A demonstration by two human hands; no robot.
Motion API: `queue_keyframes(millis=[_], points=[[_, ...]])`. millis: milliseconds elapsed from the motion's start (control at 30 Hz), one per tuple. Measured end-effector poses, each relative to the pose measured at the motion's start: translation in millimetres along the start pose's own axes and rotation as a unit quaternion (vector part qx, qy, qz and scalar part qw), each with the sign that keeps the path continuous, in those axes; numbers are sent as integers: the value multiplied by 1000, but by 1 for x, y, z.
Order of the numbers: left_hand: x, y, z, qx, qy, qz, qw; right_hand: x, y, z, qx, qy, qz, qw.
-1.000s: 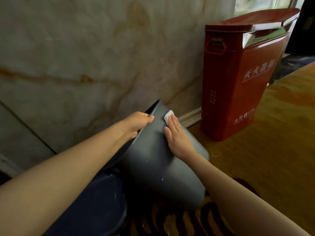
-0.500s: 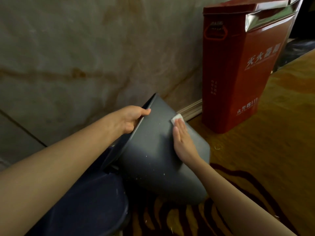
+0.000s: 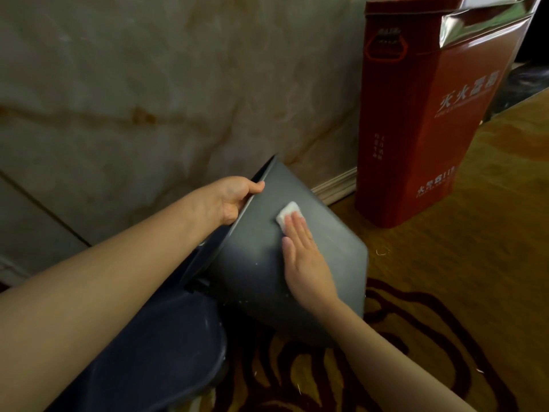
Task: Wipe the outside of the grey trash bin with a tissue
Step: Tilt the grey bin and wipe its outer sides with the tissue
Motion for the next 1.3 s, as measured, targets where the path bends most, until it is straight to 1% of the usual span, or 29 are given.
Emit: queue_keyframes(millis=[100, 167, 267, 400, 467, 600, 667, 733, 833, 967, 1167, 1300], points=[[2, -3, -5, -30, 13, 2, 999, -38, 56, -11, 22, 16, 124, 992], [0, -4, -2, -41, 18, 6, 999, -61, 82, -20, 13, 18, 179, 984], [-5, 2, 10, -41, 33, 37, 998, -74, 95, -27, 20, 24, 217, 976], [-14, 4, 19, -44, 68, 63, 995, -68, 84, -37, 76, 49, 251, 964], [-18, 4, 18, -59, 80, 78, 992, -55, 62, -38, 88, 45, 223, 970], [-19, 3, 14, -92, 89, 90, 988, -25, -11, -34, 88, 21, 90, 992], [-18, 2, 14, -104, 93, 85, 986, -21, -46, -28, 108, 4, 31, 994], [-18, 1, 16, -120, 97, 77, 985, -23, -67, -26, 120, -9, 6, 993], [-16, 3, 30, -127, 94, 70, 985, -27, -67, -42, 113, -11, 18, 993], [-11, 15, 63, -118, 84, 72, 987, -27, -49, -74, 88, -6, 37, 995], [-9, 26, 122, -125, 11, 29, 992, -29, -9, -106, 55, 8, 85, 995], [-4, 50, 136, -182, -27, 53, 981, -17, 6, -123, 19, 21, 88, 996]])
Point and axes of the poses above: each hand's wrist, its own x-axis towards the middle knuckle, its own z-axis out of the palm, y = z × x, the point moved 8 cm from there along x, towards the middle knuckle, and after that the axes turned 15 degrees about -z, right-handed, at the moved point
